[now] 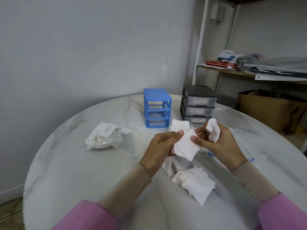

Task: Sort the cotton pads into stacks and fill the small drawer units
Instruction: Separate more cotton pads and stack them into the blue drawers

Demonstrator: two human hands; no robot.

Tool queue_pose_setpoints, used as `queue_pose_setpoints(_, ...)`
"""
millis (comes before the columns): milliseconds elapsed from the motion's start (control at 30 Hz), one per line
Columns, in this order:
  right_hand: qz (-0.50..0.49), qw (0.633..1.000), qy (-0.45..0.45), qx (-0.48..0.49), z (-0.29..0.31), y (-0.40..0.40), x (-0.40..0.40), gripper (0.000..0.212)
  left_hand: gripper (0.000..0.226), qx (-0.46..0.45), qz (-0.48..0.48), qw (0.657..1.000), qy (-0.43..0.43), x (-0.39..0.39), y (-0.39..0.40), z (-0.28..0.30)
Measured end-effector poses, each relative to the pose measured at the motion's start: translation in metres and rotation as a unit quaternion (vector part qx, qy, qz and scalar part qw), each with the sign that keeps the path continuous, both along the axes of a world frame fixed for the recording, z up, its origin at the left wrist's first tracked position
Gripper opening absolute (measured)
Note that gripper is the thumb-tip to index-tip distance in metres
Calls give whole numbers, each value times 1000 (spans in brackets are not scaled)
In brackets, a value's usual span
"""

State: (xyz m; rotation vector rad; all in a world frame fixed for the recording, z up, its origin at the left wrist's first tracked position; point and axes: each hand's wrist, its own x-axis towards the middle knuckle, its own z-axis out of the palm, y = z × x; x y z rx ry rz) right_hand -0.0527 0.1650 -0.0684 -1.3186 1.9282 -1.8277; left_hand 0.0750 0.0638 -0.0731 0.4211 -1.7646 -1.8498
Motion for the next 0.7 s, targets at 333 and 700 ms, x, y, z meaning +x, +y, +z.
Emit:
queue_pose_setpoints(333,-19,998,-22,-48,1,0,-3,17,17,29,40,998,26,-3,-5,-4)
queue_pose_setpoints(700,60,996,-11,-68,9,5,13,15,21,-22,8,1000,-8,0,-3,-6)
